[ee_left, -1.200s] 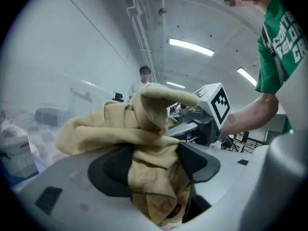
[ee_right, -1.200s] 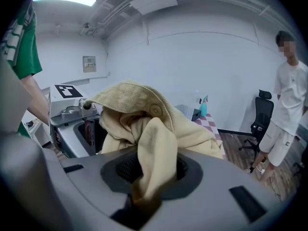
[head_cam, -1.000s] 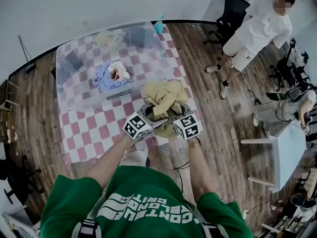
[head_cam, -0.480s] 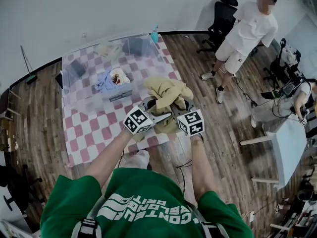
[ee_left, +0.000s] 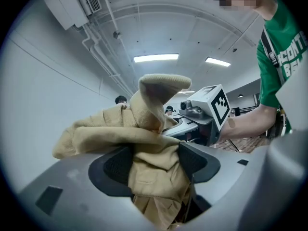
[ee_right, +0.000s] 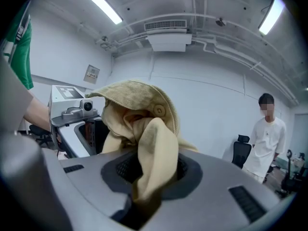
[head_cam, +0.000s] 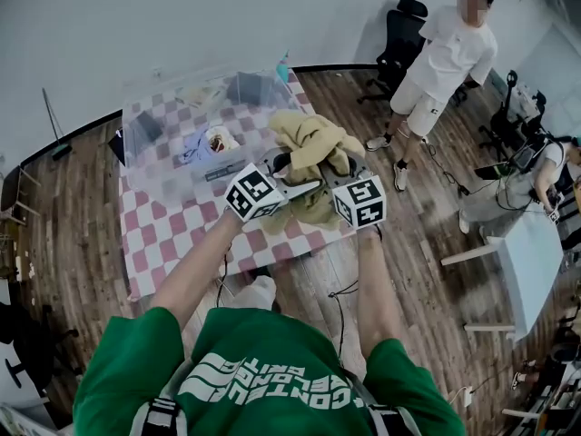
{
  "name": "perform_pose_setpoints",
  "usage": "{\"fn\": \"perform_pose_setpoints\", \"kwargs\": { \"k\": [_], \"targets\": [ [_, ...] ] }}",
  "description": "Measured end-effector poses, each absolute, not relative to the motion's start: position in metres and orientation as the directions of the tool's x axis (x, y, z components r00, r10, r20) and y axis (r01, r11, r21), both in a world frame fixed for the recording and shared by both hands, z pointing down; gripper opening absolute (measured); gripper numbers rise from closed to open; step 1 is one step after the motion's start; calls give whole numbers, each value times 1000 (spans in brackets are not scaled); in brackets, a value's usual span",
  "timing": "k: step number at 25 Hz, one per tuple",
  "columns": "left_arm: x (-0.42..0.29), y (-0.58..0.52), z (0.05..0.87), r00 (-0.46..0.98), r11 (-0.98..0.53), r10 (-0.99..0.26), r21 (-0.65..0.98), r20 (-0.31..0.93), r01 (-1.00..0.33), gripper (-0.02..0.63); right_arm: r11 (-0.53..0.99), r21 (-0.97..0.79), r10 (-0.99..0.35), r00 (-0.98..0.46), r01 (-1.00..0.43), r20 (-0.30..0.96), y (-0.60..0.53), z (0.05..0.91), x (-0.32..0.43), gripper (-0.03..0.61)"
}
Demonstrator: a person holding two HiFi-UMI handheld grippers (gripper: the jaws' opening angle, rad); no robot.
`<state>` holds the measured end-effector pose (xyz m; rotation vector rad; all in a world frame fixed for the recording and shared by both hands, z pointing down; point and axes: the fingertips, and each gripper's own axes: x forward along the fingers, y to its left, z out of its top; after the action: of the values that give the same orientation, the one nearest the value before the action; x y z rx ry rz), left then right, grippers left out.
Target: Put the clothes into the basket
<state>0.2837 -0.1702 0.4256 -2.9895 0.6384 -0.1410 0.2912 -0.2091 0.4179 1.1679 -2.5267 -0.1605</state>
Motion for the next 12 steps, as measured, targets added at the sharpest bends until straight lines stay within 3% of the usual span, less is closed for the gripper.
{"fn": "perform_pose_setpoints", "kwargs": {
  "k": [12],
  "targets": [
    [284,-180,315,916,-888,-400,-257,19,-382,296,594,337,-797,-590,-731,126,-217,302,292,95]
  ]
}}
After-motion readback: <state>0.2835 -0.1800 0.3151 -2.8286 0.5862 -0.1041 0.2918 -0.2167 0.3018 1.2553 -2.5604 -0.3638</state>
